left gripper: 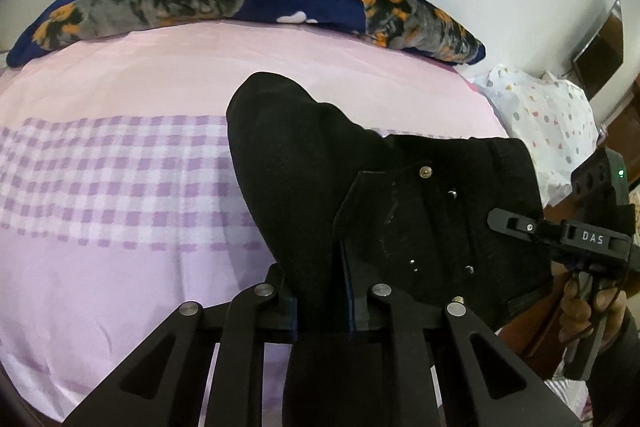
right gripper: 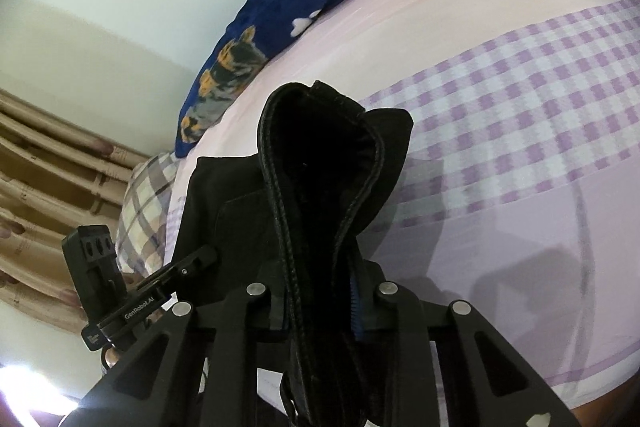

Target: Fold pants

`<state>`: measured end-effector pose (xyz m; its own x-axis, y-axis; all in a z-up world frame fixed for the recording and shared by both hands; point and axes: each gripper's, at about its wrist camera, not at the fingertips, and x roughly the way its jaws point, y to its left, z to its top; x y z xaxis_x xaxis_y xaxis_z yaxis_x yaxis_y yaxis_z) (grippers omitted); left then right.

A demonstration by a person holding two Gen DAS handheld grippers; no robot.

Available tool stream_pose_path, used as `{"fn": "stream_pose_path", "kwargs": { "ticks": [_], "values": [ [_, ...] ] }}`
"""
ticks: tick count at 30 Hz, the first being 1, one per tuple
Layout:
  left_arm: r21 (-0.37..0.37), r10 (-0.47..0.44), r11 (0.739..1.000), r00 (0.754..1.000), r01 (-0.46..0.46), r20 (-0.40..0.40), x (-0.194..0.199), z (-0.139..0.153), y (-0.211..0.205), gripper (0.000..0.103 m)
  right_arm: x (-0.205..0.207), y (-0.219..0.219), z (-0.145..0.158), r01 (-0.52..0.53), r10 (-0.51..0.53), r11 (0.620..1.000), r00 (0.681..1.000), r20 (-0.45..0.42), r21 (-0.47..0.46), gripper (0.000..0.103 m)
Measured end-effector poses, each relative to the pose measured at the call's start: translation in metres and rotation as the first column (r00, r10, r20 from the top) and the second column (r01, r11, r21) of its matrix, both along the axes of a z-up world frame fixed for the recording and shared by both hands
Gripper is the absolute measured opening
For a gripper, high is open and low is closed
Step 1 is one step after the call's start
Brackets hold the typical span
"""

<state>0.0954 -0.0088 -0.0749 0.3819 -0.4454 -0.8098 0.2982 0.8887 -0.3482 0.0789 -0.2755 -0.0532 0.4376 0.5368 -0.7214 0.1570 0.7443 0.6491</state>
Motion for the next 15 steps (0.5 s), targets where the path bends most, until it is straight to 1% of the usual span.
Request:
{"fn": "stream_pose_path", "kwargs": {
  "ticks": [7,15],
  "values": [
    [-0.005,0.045,0.999,0.999,-0.044,0.022,-0.004,0.010,0.029,0.016,0.012,0.028,-0.002,-0.049,0.048,0.999,0.999,0.005,0.021,0.020],
    [0.014,0.107,0.994,0.993,-0.107,0.049,0.012,0.015,0.057,0.016,0.045,0.056,-0.002,-0.100,0.099,0.994,0.995,0.024,0.040,0.020]
  ]
}}
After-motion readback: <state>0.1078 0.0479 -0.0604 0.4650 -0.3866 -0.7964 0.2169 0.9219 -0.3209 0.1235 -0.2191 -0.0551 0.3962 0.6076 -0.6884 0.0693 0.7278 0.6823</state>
